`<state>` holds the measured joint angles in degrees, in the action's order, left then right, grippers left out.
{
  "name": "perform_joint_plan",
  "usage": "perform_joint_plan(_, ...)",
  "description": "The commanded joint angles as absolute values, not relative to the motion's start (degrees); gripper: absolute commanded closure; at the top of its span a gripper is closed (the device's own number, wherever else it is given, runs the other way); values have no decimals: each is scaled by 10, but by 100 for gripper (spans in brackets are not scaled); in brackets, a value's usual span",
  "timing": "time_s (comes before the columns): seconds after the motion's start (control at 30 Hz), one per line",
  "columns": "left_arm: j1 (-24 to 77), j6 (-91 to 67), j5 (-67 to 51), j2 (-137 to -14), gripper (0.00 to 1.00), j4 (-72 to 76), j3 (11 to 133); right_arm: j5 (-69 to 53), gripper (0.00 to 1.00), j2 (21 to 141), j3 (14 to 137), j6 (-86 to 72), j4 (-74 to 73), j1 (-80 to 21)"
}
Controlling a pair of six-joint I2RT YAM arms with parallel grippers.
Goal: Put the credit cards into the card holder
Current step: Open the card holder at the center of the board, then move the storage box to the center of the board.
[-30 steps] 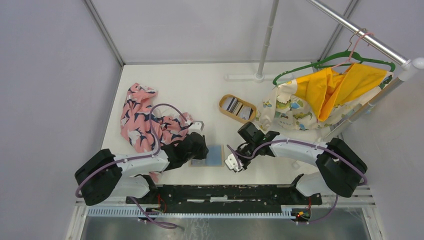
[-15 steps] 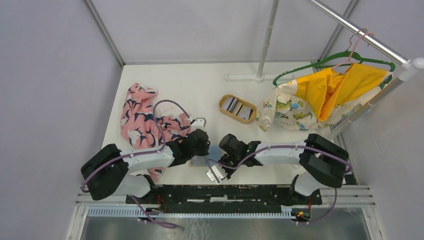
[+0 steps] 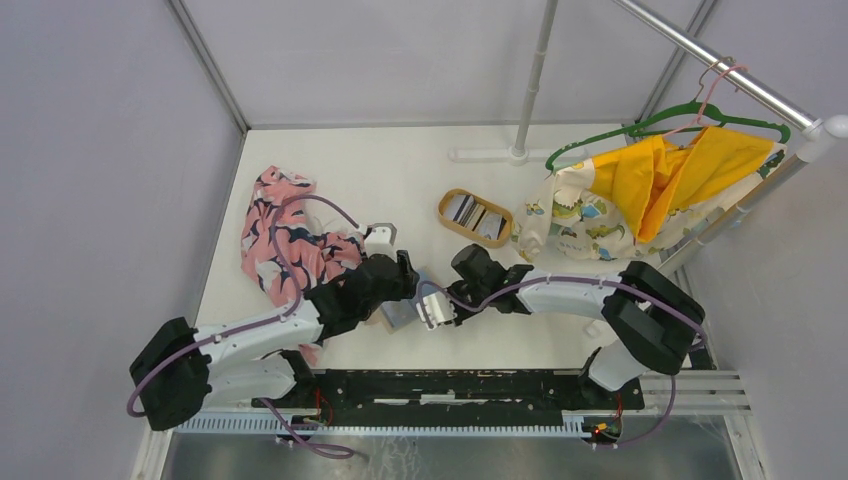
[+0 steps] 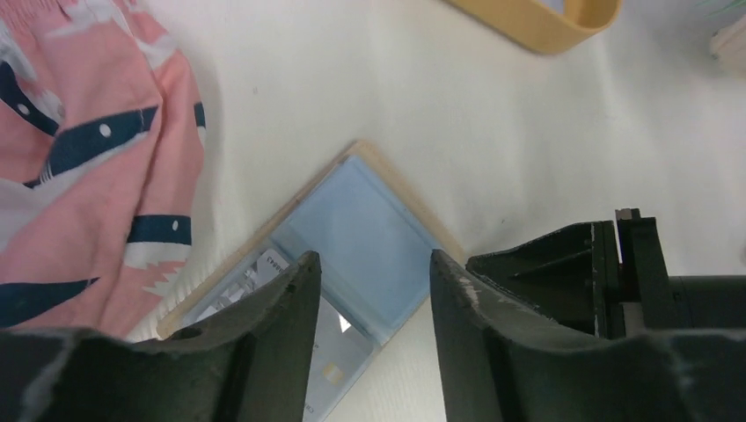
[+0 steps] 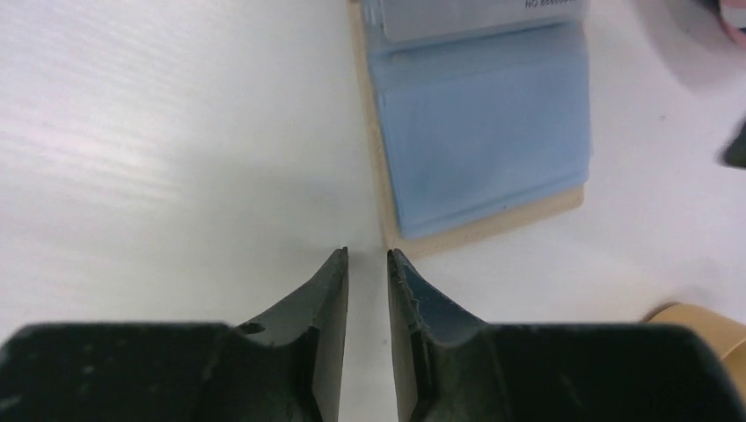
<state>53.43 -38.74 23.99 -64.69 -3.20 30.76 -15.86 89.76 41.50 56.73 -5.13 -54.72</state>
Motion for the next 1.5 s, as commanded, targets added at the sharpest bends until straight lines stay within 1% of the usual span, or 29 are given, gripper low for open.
perform_joint_plan(0.0,530,-348,274,-596,39,33,299,-324,69,832,461,601,-164,-503)
perform_joint_plan(0.03,530,-342,274,-589,33,50,295,-356,67,821,470,604,-183,-490)
perform_joint_plan(0.1,526,-323,276,-580,23,96,286,-376,61,800,490,588,-195,-456)
perform_joint_plan(0.17,517,-297,276,-581,15,142,281,-368,58,793,508,578,-198,-429)
perform_joint_plan(0.23,502,-273,267,-595,8,182,284,-342,50,796,534,558,-195,-415)
perform_joint_plan(0.27,491,-260,254,-604,7,199,289,-322,46,805,561,545,-200,-411)
perform_joint_plan(0.33,467,-242,210,-624,6,236,300,-322,42,831,625,528,-224,-395)
perform_joint_plan(0.4,448,-227,180,-644,6,266,304,-346,40,869,699,503,-253,-374)
perform_joint_plan(0.5,441,-195,183,-676,7,283,308,-396,40,931,787,459,-286,-341)
perform_joint_plan(0.57,440,-180,196,-687,7,282,307,-415,40,960,805,422,-274,-325)
perform_joint_plan(0.63,440,-173,201,-690,7,288,300,-397,41,982,808,402,-261,-319)
perform_joint_plan(0.8,440,-167,166,-707,10,354,267,-337,40,1008,791,337,-219,-288)
perform_joint_plan(0.9,441,-166,135,-730,16,382,267,-325,40,1012,750,273,-163,-261)
perform_joint_plan(1.0,440,-166,119,-753,22,385,275,-290,40,1012,719,220,-114,-250)
perform_joint_plan(1.03,440,-166,118,-755,23,384,276,-274,39,1012,712,195,-101,-249)
perform_joint_plan(1.2,440,-173,120,-737,23,382,267,-208,34,1010,690,115,-58,-248)
perform_joint_plan(1.27,440,-176,122,-722,23,361,270,-196,28,1006,674,89,-38,-247)
perform_joint_plan(1.3,440,-178,126,-712,23,345,273,-206,26,1005,666,80,-29,-244)
perform_joint_plan(1.47,441,-207,136,-658,23,280,263,-240,28,1011,662,115,-41,-245)
